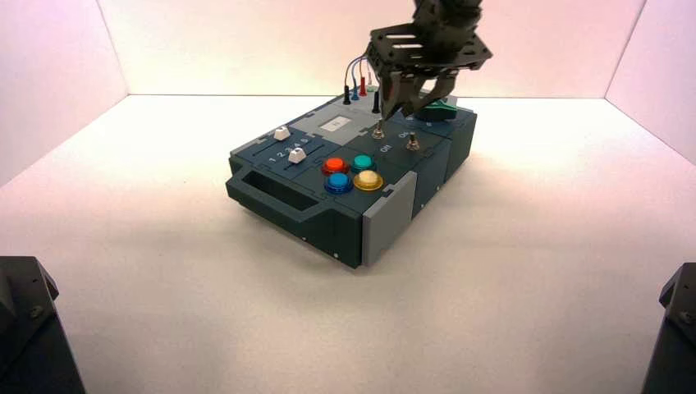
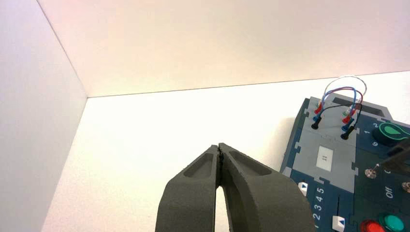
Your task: Pull the black wire.
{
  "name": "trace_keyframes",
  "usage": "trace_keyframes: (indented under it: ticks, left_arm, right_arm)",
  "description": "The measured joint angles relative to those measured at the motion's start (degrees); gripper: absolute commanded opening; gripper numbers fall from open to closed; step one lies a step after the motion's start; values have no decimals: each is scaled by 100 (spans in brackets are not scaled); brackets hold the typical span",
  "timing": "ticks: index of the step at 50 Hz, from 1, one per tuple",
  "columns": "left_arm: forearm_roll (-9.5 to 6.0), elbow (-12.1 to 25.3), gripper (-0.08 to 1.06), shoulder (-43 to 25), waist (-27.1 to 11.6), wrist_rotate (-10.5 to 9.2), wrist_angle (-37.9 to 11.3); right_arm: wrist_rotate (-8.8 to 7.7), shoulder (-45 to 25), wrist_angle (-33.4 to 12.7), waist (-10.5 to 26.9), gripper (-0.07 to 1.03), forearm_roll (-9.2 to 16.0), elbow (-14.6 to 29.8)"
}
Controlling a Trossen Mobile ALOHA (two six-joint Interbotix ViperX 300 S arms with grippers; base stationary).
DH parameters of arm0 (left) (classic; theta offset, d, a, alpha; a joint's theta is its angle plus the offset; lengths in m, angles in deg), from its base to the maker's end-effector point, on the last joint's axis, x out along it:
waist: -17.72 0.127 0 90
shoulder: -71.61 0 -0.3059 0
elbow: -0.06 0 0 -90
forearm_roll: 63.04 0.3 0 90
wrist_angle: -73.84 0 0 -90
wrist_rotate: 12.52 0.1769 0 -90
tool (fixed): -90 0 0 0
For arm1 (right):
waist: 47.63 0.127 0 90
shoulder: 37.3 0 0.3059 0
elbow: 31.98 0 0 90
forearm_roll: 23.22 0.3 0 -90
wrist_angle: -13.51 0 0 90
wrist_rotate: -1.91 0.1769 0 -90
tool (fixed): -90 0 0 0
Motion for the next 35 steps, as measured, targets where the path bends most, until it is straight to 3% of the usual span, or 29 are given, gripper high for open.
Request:
trace_keyframes:
  ticks: [35]
  left_arm:
    - [0,0,-3,-70,0,-9,9]
  right_arm:
    - [0,-721,-325,-105,41,-519,1125]
